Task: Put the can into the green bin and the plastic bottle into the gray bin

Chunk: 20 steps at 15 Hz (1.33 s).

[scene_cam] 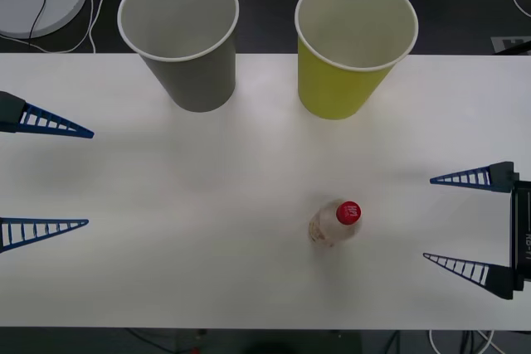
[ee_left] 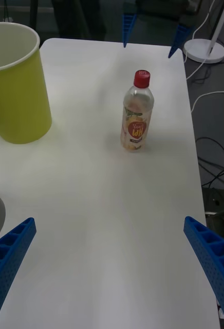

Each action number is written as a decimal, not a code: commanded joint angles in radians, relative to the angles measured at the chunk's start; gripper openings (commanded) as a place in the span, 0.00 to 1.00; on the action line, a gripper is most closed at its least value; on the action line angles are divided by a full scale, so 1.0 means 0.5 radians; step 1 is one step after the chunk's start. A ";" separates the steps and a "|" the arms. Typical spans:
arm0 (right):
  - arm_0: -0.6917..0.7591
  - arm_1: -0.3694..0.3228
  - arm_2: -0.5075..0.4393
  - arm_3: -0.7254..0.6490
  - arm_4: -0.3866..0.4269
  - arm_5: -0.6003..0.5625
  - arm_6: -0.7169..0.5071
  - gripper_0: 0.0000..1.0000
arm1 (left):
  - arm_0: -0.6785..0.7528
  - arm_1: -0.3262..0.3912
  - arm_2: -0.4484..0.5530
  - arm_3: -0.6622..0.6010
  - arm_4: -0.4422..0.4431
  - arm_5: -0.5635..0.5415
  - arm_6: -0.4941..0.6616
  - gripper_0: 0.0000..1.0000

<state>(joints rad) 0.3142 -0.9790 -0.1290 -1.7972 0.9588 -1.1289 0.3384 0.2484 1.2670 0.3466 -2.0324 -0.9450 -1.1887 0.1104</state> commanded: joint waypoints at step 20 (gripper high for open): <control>-0.236 0.314 0.390 0.370 0.031 0.061 0.164 1.00 | 0.000 0.000 0.000 0.000 0.000 0.000 0.000 1.00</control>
<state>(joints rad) 0.1988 -0.8254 0.0615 -1.6121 0.9738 -1.1008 0.4200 0.2485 1.2670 0.3467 -2.0325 -0.9450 -1.1888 0.1104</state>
